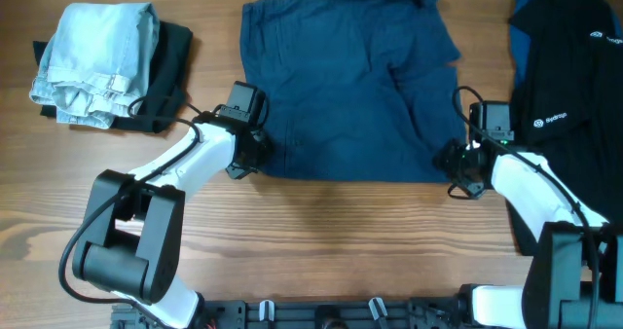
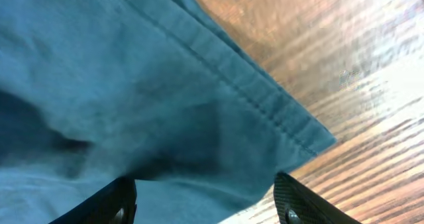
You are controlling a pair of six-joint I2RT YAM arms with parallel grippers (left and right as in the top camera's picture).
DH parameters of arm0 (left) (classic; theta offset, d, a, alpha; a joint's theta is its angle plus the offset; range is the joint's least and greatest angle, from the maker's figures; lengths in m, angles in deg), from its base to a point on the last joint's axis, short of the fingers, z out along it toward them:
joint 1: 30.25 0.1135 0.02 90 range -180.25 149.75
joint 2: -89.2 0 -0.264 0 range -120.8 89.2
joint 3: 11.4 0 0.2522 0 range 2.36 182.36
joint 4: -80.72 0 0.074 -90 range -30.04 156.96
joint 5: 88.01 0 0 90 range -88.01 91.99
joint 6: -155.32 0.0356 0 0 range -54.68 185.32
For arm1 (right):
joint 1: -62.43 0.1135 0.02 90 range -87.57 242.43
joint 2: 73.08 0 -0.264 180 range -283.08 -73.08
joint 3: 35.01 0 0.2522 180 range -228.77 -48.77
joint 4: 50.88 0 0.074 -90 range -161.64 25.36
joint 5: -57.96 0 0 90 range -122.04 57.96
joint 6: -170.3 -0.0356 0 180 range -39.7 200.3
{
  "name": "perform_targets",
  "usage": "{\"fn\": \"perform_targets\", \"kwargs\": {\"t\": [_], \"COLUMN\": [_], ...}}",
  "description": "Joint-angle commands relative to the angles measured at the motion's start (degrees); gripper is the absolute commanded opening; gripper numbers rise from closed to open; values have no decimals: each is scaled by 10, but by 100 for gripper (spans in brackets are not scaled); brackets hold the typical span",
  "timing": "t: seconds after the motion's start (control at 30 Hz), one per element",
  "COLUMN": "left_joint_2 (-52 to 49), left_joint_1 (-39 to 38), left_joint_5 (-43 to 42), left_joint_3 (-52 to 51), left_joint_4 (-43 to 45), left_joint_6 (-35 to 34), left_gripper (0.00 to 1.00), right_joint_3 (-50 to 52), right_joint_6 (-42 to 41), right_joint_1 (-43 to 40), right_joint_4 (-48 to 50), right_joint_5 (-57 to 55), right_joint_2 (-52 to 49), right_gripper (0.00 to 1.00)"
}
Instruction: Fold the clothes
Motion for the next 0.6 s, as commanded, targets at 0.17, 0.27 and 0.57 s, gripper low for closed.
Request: {"fn": "perform_targets", "kwargs": {"t": [0.17,0.27,0.57], "left_joint_2": [-19,1,193], "left_joint_1": [54,81,99], "left_joint_5": [26,24,23], "left_joint_3": [-9,-8,-6], "left_joint_4": [-4,-7,-56], "left_joint_6": [2,30,49], "left_gripper": [4,4,4], "right_joint_3": [13,12,-42], "right_joint_6": [26,26,68], "right_joint_1": [1,1,1], "right_joint_4": [3,10,-30], "right_joint_5": [3,5,83], "right_joint_2": [-6,-6,50], "right_gripper": [16,4,4]}}
